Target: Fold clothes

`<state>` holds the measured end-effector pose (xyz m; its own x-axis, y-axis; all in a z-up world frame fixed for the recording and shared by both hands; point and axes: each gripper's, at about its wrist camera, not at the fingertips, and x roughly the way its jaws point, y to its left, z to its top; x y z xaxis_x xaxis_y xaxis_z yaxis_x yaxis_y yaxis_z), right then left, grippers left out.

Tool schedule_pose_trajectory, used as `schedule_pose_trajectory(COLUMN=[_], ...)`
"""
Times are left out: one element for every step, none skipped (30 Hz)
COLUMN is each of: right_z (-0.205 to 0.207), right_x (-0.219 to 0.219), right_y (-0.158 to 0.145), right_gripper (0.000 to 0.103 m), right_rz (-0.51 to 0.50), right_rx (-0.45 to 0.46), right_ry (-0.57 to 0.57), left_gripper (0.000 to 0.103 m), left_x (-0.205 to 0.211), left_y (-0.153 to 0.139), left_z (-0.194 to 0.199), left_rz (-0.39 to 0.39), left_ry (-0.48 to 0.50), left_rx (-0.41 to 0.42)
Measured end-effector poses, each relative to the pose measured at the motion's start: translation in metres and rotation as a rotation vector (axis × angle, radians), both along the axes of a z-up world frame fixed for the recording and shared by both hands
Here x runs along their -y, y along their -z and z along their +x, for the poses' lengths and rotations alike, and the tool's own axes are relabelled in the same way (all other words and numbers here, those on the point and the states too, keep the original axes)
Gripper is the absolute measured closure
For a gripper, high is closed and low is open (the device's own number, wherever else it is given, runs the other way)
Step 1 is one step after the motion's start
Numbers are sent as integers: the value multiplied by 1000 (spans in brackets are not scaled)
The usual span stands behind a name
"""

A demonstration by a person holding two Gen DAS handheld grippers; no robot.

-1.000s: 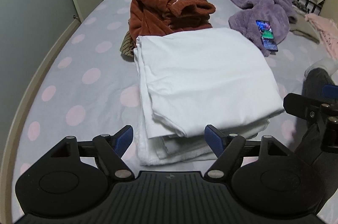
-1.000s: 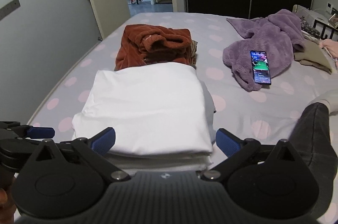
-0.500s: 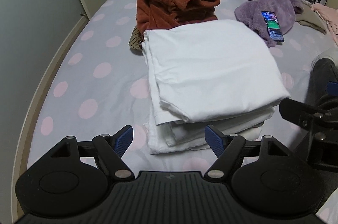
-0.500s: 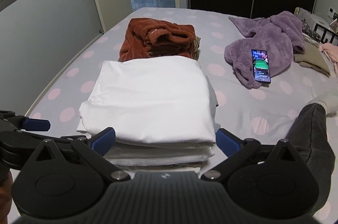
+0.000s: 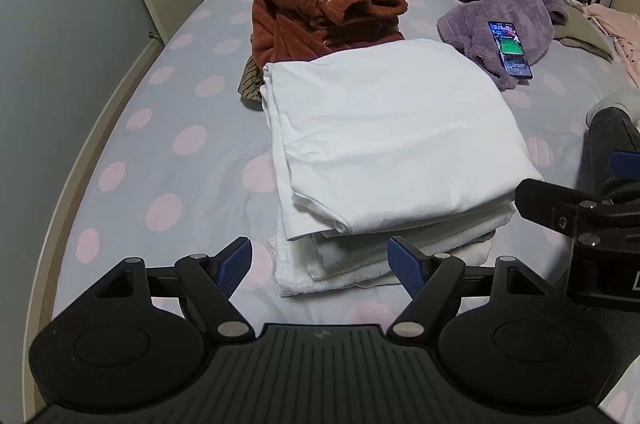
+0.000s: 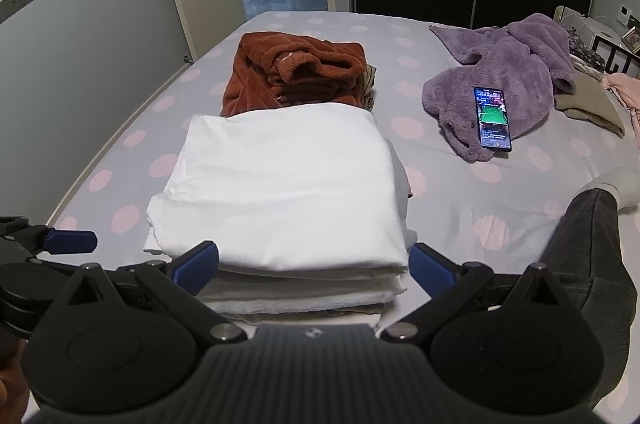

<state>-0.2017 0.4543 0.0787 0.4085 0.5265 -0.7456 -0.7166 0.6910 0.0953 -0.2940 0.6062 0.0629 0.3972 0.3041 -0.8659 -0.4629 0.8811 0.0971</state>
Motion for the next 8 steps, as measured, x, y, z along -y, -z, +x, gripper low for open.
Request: schedule_pose_trajectory(right_z=[0,0,0,0,0,0,0,0], right_x=[0,0,0,0,0,0,-1,-1], right_y=[0,0,0,0,0,1,1,1], right_gripper=[1,1,1,1,1,1,1,1], right_rz=[0,1,1,0,0,-1,-2,-3], right_rx=[1,1,2,2,2,1,0,0], right_ry=[0,1,1,2,3,4,4,4], left_gripper=[29,29,29,29,29,29,29,29], left_x=[0,1,1,2,2,3,3,3], left_y=[0,0,0,0,-1,-1,-1,-2], left_z=[0,0,0,-1,-1,-1,-1,0], left_rz=[-1,0,3,9,18,28,34,36], left_ry=[1,3,4,6,7,7,7,8], left_rx=[0,0,2,5,9,12,15,17])
